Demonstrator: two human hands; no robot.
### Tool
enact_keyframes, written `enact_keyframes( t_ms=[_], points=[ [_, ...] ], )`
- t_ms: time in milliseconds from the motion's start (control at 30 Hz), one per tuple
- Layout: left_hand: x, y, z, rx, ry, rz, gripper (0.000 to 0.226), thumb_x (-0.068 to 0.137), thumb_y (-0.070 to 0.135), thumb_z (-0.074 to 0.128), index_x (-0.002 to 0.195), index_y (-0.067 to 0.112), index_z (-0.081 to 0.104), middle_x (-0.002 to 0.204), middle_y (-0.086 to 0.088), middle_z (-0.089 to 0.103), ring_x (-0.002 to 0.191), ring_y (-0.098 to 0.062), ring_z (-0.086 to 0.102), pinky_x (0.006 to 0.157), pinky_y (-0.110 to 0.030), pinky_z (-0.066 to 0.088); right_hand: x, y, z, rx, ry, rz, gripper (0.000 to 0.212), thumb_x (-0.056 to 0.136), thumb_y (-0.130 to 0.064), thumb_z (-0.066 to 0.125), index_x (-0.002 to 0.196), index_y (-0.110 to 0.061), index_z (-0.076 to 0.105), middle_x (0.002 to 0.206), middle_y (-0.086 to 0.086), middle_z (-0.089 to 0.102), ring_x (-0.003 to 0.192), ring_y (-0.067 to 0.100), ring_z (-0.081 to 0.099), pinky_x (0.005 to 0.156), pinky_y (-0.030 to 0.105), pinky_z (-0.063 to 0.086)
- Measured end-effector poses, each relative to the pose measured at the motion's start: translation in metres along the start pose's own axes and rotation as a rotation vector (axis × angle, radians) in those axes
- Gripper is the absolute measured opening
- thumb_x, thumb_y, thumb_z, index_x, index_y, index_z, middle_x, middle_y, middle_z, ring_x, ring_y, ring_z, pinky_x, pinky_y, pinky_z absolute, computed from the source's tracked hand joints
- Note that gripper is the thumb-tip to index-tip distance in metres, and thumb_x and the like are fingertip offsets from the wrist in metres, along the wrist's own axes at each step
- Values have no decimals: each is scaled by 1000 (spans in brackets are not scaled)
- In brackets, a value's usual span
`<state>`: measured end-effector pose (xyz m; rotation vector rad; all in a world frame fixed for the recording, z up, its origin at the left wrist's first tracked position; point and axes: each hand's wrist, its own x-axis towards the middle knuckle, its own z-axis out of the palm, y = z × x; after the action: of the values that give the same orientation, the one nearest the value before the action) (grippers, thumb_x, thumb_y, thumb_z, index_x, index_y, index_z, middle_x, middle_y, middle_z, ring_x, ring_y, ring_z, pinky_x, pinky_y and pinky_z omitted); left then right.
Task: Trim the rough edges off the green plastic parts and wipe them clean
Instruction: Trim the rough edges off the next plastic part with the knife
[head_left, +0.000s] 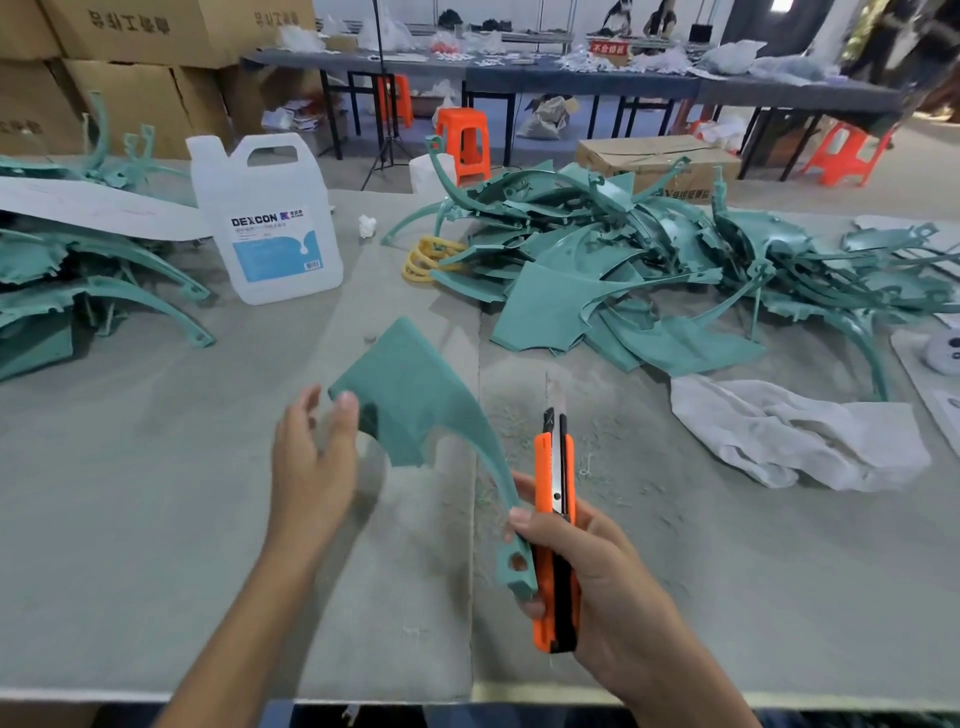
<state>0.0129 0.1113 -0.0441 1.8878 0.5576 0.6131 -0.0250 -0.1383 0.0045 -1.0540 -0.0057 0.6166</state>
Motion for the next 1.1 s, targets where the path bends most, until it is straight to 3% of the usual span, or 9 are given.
enact_keyframes(
  t_ms=[67, 167, 267, 500, 733, 867, 967, 1033, 1100],
  points=[
    [35, 1, 5, 111, 8, 74, 67, 93, 65, 42, 142, 19, 48, 144, -4, 52, 133, -22, 47, 114, -47, 35, -2, -1, -1, -47, -34, 12, 34, 75, -16, 80, 107, -23, 78, 76, 9, 61, 59, 19, 53, 43, 26, 41],
    [62, 3, 18, 128, -41, 101, 64, 89, 78, 33, 81, 20, 60, 80, 2, 65, 79, -24, 59, 72, -41, 48, -2, -1, -3, -74, -62, 20, 33, 76, -15, 78, 109, -22, 77, 72, 12, 57, 58, 24, 46, 42, 28, 40],
    [69, -12, 29, 232, -34, 84, 79, 87, 82, 30, 64, 8, 48, 57, -2, 54, 60, -28, 50, 57, -39, 41, 0, 0, -9, -131, -25, 20, 31, 77, -19, 80, 108, -23, 77, 71, 15, 55, 57, 24, 47, 44, 28, 42],
    [65, -9, 13, 229, -174, 191, 57, 76, 77, 56, 77, 20, 55, 66, 7, 60, 54, -6, 49, 51, -25, 41, 7, -23, -44, -400, 82, -59, 30, 73, -31, 84, 102, -34, 76, 74, 8, 65, 56, 16, 53, 50, 29, 43],
    [17, 48, -46, -28, -722, 204, 27, 79, 45, 73, 103, 33, 72, 94, 4, 77, 80, -12, 73, 64, -22, 56, 44, -89, -81, -1243, 446, -442, 8, 92, -30, 74, 85, -30, 69, 67, -3, 68, 59, 12, 63, 60, 34, 51],
    [-13, 57, -42, 116, -420, 410, 21, 92, 56, 55, 96, 36, 58, 78, 11, 66, 63, -6, 59, 56, -21, 47, 54, -101, -72, -1473, 584, -559, 31, 96, -37, 66, 71, -32, 48, 71, -11, 53, 67, 19, 49, 60, 38, 35],
    [-22, 58, -32, 288, -267, 575, 15, 100, 41, 49, 97, 52, 40, 81, 25, 62, 62, -2, 58, 53, -13, 38, 44, -96, -52, -1221, 555, -555, 31, 94, -52, 56, 74, -28, 48, 66, -2, 53, 60, 22, 49, 52, 41, 38],
    [-23, 49, -23, 388, -265, 611, 40, 99, 21, 55, 118, 52, 39, 100, 13, 68, 75, -16, 65, 61, -29, 46, 33, -79, -32, -1064, 380, -483, 20, 91, -55, 53, 93, -37, 58, 75, 2, 65, 58, 19, 59, 53, 49, 53],
    [-22, 44, -18, 533, -282, 655, 58, 92, 1, 61, 141, 26, 45, 114, -8, 70, 90, -33, 68, 72, -40, 54, 23, -61, -18, -1116, 241, -451, 17, 91, -56, 50, 106, -49, 56, 82, -7, 69, 58, 13, 63, 56, 43, 57]
  ],
)
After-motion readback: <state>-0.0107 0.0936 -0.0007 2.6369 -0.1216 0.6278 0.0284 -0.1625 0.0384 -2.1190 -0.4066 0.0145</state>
